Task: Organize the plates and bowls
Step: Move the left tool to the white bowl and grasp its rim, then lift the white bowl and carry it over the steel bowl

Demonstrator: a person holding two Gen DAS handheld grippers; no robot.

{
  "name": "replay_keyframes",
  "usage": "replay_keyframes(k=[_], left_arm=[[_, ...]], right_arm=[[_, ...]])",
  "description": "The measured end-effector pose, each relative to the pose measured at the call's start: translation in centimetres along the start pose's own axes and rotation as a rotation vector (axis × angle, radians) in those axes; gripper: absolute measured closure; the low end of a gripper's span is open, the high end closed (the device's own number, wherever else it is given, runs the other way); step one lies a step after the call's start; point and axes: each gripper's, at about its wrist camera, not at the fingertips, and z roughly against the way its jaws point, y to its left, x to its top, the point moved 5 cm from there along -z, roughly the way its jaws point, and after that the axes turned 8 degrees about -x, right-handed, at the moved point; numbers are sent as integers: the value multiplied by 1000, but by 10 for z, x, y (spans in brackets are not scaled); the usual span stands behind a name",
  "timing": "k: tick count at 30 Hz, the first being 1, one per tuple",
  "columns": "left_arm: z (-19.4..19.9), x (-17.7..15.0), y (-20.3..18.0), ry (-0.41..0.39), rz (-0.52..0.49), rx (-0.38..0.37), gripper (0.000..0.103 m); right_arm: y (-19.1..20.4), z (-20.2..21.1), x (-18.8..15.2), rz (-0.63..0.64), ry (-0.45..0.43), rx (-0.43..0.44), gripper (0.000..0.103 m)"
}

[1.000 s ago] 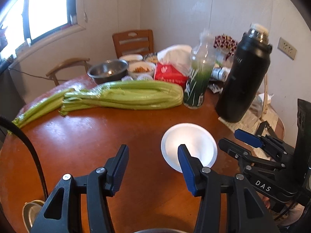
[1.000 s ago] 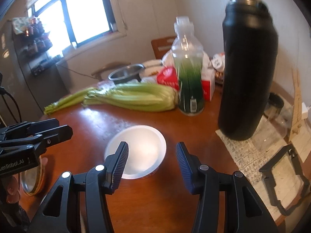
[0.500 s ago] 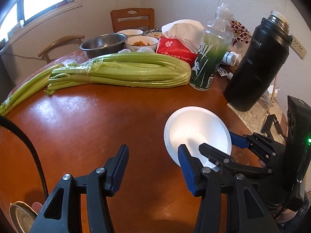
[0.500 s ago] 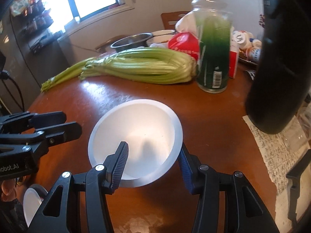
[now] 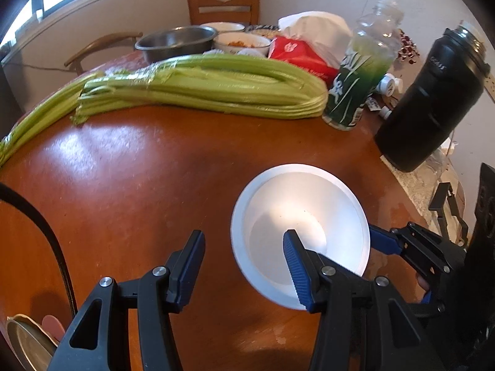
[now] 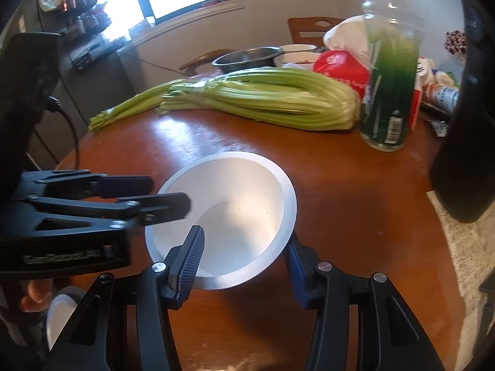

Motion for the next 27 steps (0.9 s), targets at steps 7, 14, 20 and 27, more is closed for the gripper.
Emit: replay_keyframes(k=[7,14,20,27], left_arm=[[-3,-6,6,25,20,-15,51],[0,-11,14,23,51,-30,53],[14,-11,16,-10,58,-34,53],[39,-14,14,-61,52,-44,53]], right_arm=[[15,-1,-3,-12,14,37,50],[31,2,-6,14,-4,40,56],[37,10,-4,14,-27,46,56],[46,25,-1,21,-52,52,56]])
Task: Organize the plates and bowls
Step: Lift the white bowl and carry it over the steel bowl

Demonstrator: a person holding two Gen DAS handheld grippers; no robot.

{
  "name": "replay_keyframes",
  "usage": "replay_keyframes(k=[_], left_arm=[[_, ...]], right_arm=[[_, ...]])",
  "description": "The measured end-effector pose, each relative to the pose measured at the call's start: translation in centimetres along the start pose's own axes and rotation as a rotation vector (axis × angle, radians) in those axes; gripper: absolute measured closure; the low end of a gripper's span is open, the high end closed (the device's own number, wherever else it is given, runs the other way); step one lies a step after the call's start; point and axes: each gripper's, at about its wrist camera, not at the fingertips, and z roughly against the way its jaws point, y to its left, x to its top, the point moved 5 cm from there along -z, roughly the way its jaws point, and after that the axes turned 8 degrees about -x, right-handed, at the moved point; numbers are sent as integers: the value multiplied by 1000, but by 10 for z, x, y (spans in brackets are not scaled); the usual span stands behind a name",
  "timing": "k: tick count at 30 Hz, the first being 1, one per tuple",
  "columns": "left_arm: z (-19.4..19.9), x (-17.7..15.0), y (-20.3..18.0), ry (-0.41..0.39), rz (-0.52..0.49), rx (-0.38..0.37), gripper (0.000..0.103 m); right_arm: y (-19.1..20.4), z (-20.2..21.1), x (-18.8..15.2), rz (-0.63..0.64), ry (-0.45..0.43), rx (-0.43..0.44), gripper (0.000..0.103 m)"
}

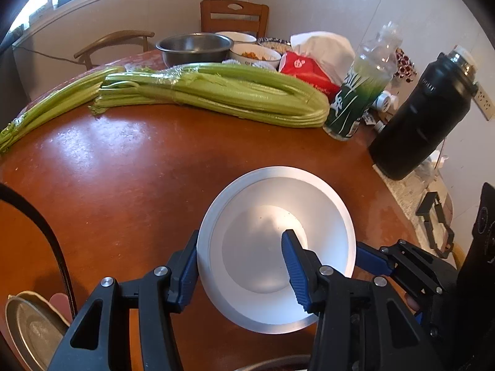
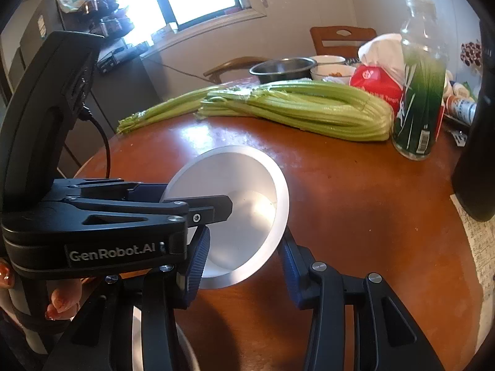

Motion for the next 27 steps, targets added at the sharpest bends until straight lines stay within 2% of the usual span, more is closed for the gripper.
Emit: replay_keyframes(k=[14,27], left_arm=[[50,-14,-5,-83,0,7,53],[83,-31,-12,-127,-11,1,53]], right_arm=[[28,38,0,30,-53,30,56],[46,65,-7,54,-86,33,56]])
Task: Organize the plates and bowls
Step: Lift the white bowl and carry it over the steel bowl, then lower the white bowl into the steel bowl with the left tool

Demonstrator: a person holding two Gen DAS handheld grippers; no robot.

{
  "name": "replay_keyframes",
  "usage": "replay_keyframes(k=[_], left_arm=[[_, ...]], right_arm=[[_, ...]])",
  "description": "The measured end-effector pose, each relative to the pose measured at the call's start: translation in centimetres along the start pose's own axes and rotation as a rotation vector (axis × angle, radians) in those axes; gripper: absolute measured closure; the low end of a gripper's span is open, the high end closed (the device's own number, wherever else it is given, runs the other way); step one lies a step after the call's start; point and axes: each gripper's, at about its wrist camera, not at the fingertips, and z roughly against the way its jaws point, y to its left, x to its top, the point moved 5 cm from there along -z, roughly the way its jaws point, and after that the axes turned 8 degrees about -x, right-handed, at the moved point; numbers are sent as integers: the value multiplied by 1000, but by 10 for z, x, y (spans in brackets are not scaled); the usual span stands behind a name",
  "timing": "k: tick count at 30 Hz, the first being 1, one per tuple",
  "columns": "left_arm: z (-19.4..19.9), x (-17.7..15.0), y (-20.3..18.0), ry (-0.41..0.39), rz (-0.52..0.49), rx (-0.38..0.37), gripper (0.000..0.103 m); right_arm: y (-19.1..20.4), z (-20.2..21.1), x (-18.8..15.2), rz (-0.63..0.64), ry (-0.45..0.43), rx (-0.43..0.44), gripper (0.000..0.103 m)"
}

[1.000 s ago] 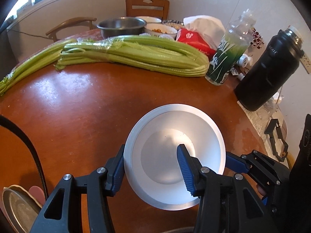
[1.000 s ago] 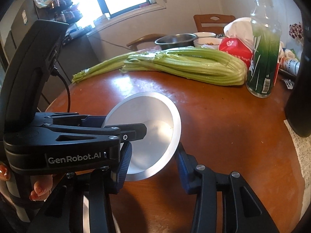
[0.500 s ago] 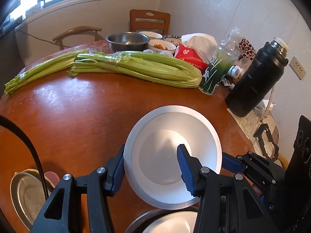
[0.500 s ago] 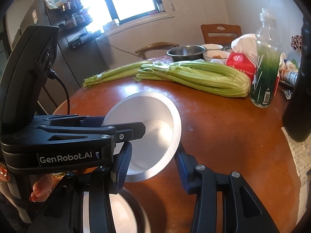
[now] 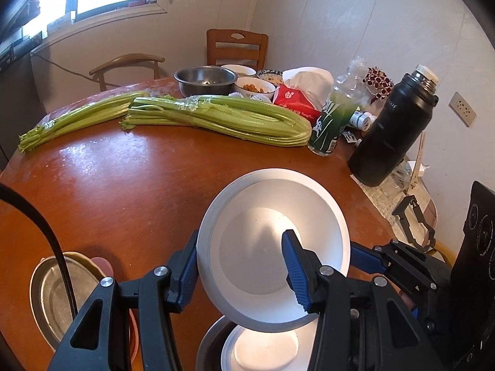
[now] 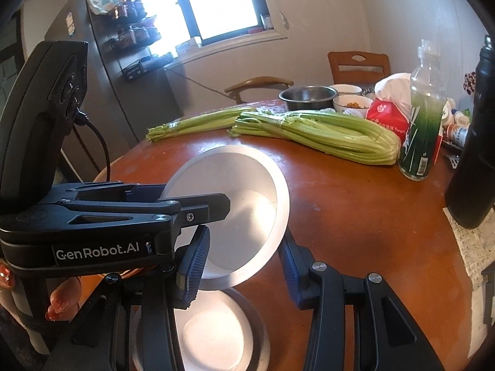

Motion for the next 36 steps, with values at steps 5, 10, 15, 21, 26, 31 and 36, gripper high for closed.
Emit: replay_keyframes(k=[5,10,15,21,26,31,36], left_arm=[[11,-4,-3,-17,-4,4,53],[22,-8,-8,-33,-15,-2,53],[31,-14,-13,-51,-24,1,53],[37,-26,-17,-55,-30,4,53],[40,-35,-20,-56,-34,4,53],[41,-42,-21,-51,-36,2,53],[43,-51,-20,-49,-28,-4,53]], right_arm=[[7,10,-2,13,-16,-1,56],[11,20,-3,15,-27,0,56],[14,29,-5,24,-42,-3,56],[17,36,-14,25,-41,2,56],[16,38,-20,23,-35,9,56],[18,41,-27,21,-35,12,56],[20,44,-35,23,-32,18,56]])
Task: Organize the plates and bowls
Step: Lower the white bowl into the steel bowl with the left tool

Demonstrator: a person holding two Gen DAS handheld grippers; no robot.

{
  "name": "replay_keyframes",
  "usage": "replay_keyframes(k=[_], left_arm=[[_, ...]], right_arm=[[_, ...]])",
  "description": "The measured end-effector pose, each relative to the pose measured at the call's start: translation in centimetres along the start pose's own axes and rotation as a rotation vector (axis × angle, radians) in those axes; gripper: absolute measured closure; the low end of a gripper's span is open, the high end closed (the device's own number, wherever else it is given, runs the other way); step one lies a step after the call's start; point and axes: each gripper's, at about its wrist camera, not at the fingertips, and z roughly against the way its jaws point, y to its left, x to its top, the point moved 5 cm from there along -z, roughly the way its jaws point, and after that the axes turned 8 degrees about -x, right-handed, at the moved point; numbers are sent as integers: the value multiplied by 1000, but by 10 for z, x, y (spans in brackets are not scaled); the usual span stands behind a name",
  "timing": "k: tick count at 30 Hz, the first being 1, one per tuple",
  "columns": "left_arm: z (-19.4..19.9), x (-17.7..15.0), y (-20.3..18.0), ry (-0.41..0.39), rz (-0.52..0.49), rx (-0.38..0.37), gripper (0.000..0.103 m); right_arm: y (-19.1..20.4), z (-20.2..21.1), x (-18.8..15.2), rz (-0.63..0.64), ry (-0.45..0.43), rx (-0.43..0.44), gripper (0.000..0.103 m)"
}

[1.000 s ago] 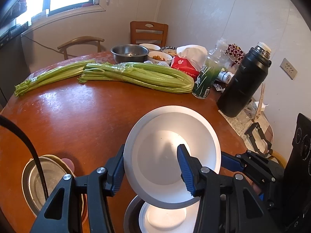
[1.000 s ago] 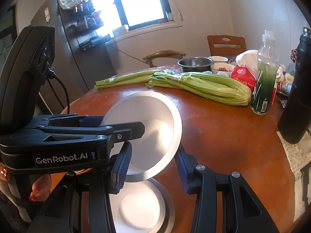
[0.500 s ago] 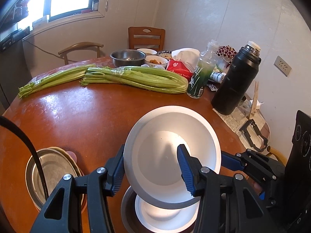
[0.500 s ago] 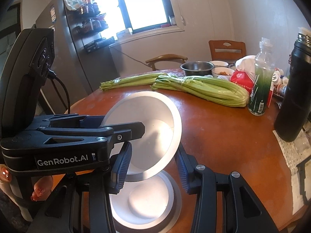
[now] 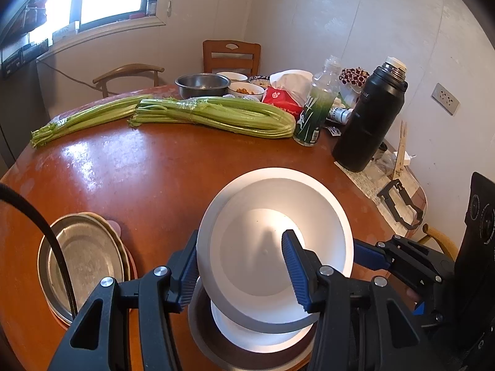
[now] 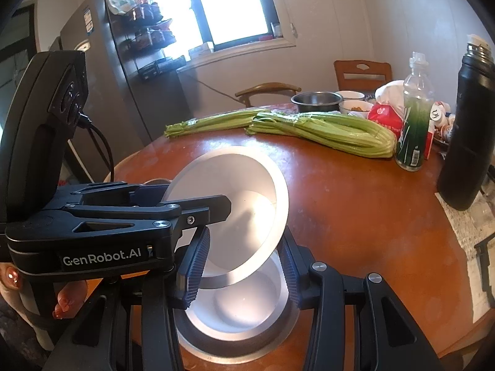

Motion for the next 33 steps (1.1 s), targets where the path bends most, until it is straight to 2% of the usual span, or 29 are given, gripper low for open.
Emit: replay_keyframes(k=[12,33], left_arm=[[4,-12,-3,13,1,1,53],[-10,-39,-3,65,8,9,53]], right_arm=[[3,7,-9,12,7,18,56],[7,5,-37,32,80,10,56]])
